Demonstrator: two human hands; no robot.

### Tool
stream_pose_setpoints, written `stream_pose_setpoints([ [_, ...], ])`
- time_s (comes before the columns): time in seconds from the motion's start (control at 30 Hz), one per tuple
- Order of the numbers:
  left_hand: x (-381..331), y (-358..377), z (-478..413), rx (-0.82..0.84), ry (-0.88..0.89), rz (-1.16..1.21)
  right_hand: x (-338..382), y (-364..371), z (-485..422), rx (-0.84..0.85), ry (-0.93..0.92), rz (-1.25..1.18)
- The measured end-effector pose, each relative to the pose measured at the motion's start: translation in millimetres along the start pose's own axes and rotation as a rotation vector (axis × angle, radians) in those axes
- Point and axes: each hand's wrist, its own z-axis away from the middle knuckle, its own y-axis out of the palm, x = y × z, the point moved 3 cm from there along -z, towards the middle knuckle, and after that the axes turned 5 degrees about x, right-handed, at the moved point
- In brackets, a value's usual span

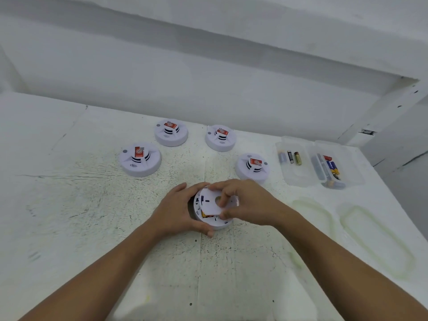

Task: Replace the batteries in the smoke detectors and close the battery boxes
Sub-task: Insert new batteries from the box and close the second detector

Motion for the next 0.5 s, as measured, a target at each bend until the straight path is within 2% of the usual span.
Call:
stream_pose_setpoints([
  [0.17, 2.3, 0.2, -2.0, -0.005, 0.013, -0.010, 3.5, 2.8, -5.4, 0.080, -0.059, 0.089],
  [0.5, 3.0, 0.4, -2.6, 0.019, -0.022, -0.008, -4.9, 9.5, -9.1, 0.081, -0.133, 0.092],
])
